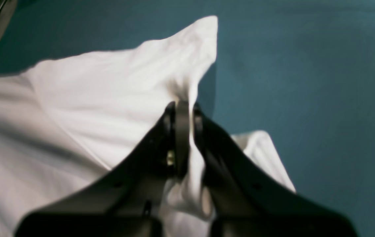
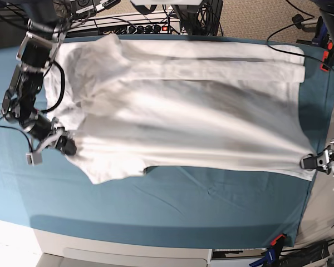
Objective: Fold the T-shirt properly
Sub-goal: 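Grasp the hem and fold it over toward the collar with both grippers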
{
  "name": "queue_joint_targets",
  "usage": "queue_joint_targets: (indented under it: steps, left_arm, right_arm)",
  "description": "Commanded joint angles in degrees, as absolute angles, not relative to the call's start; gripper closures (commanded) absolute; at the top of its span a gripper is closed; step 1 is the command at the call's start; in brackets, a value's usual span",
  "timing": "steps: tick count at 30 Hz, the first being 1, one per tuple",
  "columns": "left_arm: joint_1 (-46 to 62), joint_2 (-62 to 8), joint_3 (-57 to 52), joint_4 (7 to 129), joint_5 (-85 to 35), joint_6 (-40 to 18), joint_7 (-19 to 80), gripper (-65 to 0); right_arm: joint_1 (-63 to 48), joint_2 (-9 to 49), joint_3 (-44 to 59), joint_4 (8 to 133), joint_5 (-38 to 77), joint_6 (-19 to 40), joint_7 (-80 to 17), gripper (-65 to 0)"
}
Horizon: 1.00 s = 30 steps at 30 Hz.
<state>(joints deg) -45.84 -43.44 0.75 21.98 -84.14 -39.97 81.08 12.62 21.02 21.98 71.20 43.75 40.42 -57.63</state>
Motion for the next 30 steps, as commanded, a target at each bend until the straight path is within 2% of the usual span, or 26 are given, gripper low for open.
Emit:
queue_joint_targets:
  steps: [1,7,13,21,30]
  left_arm:
    - [-46.76,-46.02,0.58,22.68,-85.0,-40.0,80.0,0.0]
    - [-41.52,-47.24,0.58,23.55,-85.0,-40.0,80.0,0.0]
    - [-34.54,-48.82,0.58,29.34,-85.0,-40.0,80.0,0.0]
    - [-27.33,-52.53,0.58,35.59,-85.0,-40.0,80.0,0.0]
    - [-23.51,-52.75,0.58,35.64,-85.0,-40.0,80.0,0.0]
  right_arm:
    - [12.19,22.87,22.61,74.43,43.7,40.0,-56.9,0.0]
    - [2.17,22.87,24.75,86.59,43.44,40.0,-57.8,0.0]
    - [-5.58,22.87,31.79,93.08,43.59,40.0,-58.7,0.0]
    - [-12.49,22.85,39.75,95.42,46.54,40.0,-58.76,0.0]
    - [-15.4,22.72,40.47,95.42,46.72,40.0,-58.85,0.0]
